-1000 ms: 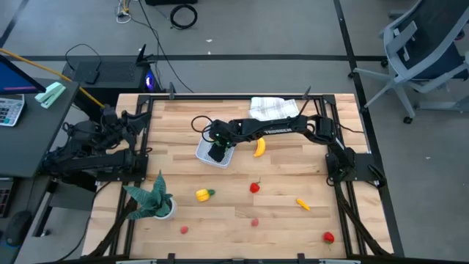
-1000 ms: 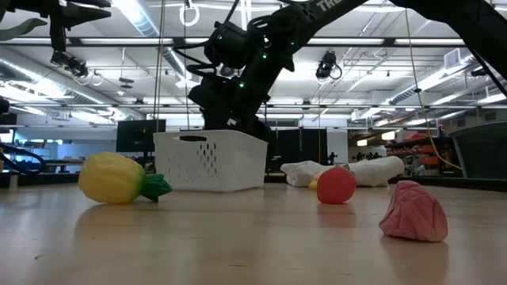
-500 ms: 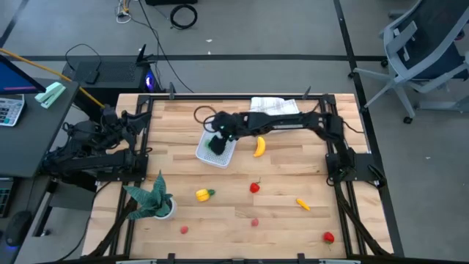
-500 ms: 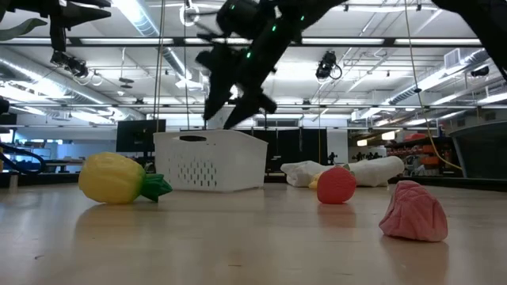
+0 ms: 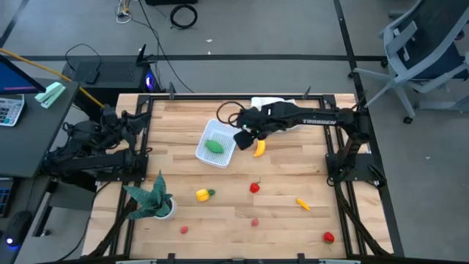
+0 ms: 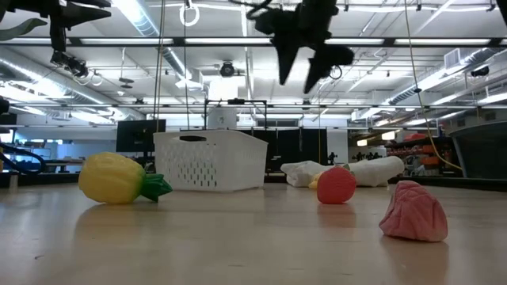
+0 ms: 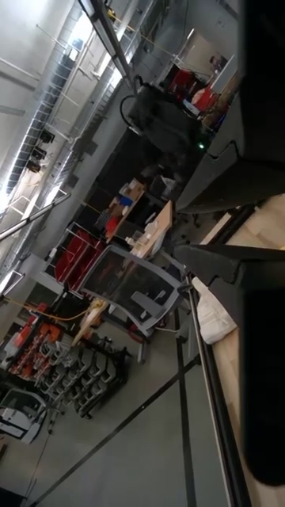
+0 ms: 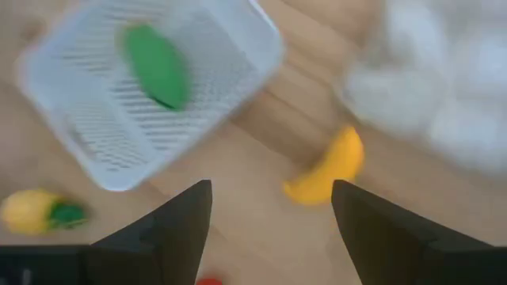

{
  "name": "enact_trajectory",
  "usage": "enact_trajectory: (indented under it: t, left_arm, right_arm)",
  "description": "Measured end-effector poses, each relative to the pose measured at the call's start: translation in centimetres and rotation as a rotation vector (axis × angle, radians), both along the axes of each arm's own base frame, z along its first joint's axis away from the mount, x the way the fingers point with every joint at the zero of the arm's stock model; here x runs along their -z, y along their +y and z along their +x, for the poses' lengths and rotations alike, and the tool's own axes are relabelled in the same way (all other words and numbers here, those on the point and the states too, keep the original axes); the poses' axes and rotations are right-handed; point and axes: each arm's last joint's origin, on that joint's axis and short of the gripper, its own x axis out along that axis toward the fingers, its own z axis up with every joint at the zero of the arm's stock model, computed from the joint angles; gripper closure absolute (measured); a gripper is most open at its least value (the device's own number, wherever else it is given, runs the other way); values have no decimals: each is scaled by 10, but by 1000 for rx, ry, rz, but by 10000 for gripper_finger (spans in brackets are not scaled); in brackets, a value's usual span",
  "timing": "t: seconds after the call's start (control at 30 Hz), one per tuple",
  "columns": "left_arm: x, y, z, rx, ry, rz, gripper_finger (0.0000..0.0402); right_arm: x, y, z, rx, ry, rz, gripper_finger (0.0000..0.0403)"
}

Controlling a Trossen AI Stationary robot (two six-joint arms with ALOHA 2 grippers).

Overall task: Pick and placing Produce into tupperware
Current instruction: Put the banana into the white basket

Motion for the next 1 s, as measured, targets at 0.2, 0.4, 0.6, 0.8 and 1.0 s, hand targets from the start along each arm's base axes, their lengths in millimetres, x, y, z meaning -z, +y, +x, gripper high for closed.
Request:
enact_trajectory:
  t: [0.2,0.4,0.6,0.8,1.0]
  left_arm:
    - [0,0,0,4,-14,-21,315]
    - [0,0,0,9,-30,-45,318]
    - [1,0,0,11,-31,-58,323]
    - [3,0,0,10,-5,-60,318]
    - [5,0,1,9,15,-63,321]
  right_arm:
    - [43,-4,6,257,110,73,133]
    - [100,-16,-3,288,306,144,133]
    - [130,-27,-12,384,286,233,133]
    - [127,-30,-8,393,188,247,133]
    - [127,-33,-7,406,179,204,133]
